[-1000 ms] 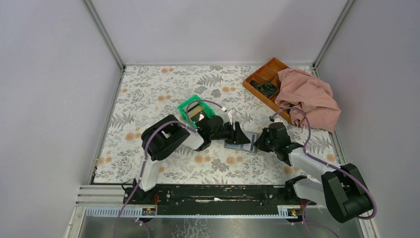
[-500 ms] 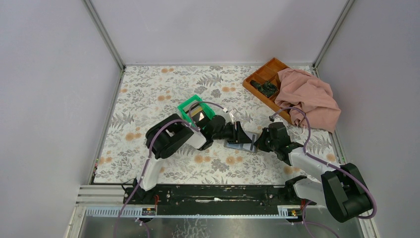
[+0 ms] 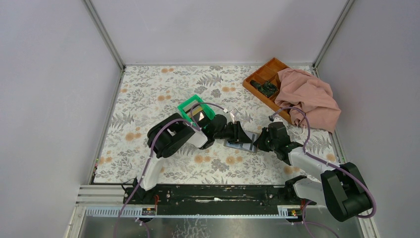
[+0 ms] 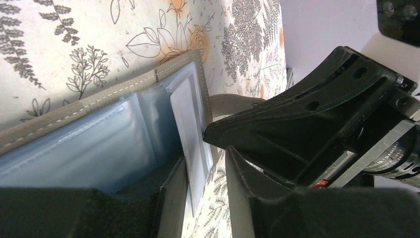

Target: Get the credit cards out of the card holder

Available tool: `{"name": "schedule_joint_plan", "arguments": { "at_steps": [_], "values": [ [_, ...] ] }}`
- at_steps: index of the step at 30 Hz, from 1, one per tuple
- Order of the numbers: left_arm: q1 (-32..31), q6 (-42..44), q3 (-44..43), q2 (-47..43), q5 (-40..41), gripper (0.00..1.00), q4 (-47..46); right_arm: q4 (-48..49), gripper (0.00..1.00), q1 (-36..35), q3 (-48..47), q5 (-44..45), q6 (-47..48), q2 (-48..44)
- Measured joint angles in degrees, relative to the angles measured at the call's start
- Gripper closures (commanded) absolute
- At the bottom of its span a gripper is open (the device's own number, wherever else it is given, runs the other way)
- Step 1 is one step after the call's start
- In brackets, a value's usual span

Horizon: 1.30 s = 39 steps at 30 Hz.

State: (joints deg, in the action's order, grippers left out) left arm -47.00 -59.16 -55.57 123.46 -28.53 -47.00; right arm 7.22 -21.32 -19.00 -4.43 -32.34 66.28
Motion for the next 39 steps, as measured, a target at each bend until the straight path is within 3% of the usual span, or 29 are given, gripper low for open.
{"name": "schedule_joint_plan", "arguments": {
  "at_steps": [25, 30, 35, 37, 39],
  "values": [
    [4.46, 1.31, 1.05, -3.15, -4.52, 0.66, 8.74, 0.37, 1.00, 0.00, 0.00, -0.81, 0.00, 0.37],
    [6.01, 2.60, 1.05, -4.37, -4.79, 0.83, 11.69, 0.37, 1.00, 0.00, 0.00, -0.81, 0.00, 0.37],
    [7.06, 3.56, 1.05, -4.61, -4.74, 0.90, 13.66, 0.37, 1.00, 0.00, 0.00, -0.81, 0.00, 0.37],
    [7.10, 3.65, 1.05, -4.61, -4.90, 1.00, 13.70, 0.37, 1.00, 0.00, 0.00, -0.81, 0.00, 0.37],
    [7.10, 3.67, 1.05, -4.55, -5.07, 1.00, 13.64, 0.37, 1.00, 0.00, 0.00, -0.81, -0.02, 0.37]
  ]
}}
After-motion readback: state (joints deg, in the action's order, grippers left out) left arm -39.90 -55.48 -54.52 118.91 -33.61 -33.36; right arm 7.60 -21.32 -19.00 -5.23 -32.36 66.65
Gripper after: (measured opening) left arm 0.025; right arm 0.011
